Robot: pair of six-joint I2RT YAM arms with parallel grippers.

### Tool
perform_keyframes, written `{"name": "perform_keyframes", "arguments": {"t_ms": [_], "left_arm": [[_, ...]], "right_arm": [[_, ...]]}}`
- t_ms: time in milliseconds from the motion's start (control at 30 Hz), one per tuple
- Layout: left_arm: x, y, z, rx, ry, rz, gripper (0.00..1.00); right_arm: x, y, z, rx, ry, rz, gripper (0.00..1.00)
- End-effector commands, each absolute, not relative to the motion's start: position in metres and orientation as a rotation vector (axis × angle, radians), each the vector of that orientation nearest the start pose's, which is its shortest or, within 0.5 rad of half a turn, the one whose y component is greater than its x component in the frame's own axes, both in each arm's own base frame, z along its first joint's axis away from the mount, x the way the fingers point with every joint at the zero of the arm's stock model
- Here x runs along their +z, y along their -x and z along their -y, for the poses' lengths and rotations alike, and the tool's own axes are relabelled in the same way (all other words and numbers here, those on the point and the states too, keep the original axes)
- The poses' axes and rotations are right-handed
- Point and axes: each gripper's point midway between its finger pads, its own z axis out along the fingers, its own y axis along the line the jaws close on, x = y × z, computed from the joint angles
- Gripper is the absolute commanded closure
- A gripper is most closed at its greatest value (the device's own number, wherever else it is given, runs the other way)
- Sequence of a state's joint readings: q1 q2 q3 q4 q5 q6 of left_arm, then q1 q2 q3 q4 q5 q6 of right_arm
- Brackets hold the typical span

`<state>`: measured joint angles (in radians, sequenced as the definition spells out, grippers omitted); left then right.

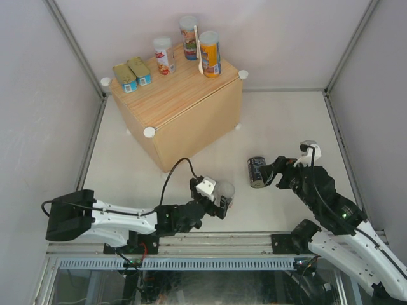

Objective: Place and organize the canned foods onto the counter

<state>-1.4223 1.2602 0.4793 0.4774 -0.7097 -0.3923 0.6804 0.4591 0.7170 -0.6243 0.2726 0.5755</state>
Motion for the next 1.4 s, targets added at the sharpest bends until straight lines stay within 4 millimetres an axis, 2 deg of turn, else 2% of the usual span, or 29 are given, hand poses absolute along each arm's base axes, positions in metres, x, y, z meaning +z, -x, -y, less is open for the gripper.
{"name": "perform_keyframes", "arguments": {"t_ms": [0, 400, 700, 1000, 1133, 1267, 1367], "left_arm": [[0.137, -0.155, 0.325, -0.593, -0.416, -1.764, 0.0], [0.124, -0.147, 0.351, -0.65, -0.525, -1.741, 0.0], [0.114, -0.158, 0.36, -0.591, -0.527, -1.724, 0.01], [0.129, -0.171, 0.36, -0.555, -0.451, -1.655, 0.08], [0.134, -0.173, 0.362, -0.547, -0.448, -1.637, 0.18], [0.134, -0.174, 0.367, -0.55, -0.464, -1.636, 0.41], [0.132, -0.172, 0.368, -0.558, -0.469, -1.64, 0.53]], "right_arm": [[0.248, -0.196, -0.127, 0.603, -0.07, -1.915, 0.18], [0.249, -0.197, -0.13, 0.609, -0.057, -1.912, 0.19], [0.249, -0.196, -0.13, 0.61, -0.054, -1.912, 0.19], [0.246, -0.195, -0.129, 0.609, -0.057, -1.916, 0.19], [0.243, -0.195, -0.13, 0.608, -0.054, -1.922, 0.19], [0.242, -0.194, -0.129, 0.608, -0.056, -1.921, 0.19], [0.243, -0.193, -0.128, 0.609, -0.056, -1.917, 0.19]]}}
